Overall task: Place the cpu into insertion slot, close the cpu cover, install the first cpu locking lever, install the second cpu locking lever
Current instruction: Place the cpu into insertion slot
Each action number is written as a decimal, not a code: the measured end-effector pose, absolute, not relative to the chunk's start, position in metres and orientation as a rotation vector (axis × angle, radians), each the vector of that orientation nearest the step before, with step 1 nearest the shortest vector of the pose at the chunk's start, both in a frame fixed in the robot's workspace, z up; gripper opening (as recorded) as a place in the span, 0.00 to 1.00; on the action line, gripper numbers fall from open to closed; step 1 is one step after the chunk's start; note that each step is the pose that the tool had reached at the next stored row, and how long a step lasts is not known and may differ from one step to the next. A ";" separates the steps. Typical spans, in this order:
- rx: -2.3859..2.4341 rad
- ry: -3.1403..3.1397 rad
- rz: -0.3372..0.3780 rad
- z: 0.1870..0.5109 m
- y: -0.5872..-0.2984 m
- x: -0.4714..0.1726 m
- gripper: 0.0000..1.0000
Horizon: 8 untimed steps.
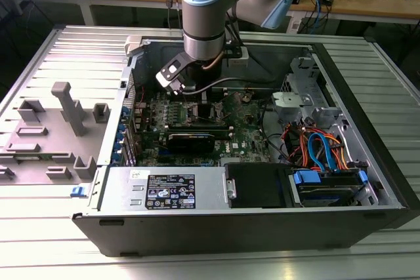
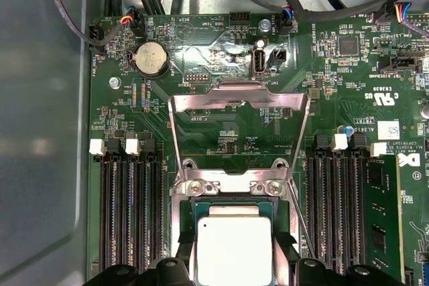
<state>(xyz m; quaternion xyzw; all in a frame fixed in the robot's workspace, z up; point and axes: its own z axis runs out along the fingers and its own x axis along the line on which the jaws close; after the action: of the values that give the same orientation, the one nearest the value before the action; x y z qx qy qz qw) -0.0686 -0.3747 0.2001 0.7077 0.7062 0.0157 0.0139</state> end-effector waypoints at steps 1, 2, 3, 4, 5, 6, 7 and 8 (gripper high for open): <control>2.204 2.199 0.049 0.200 -0.375 -0.069 0.54; 2.204 2.199 0.049 0.200 -0.375 -0.069 0.54; 2.204 2.199 0.049 0.200 -0.375 -0.069 0.54; 2.204 2.199 0.049 0.200 -0.375 -0.069 0.54; 2.205 2.199 0.050 0.200 -0.375 -0.069 0.54; 2.205 2.199 0.049 0.200 -0.375 -0.069 0.54; 2.205 2.198 0.049 0.200 -0.375 -0.069 0.54; 2.206 2.198 0.049 0.200 -0.375 -0.069 0.54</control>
<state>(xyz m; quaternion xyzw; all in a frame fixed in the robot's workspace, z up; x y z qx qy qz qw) -0.0686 -0.3748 0.2001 0.7082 0.7057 0.0158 0.0138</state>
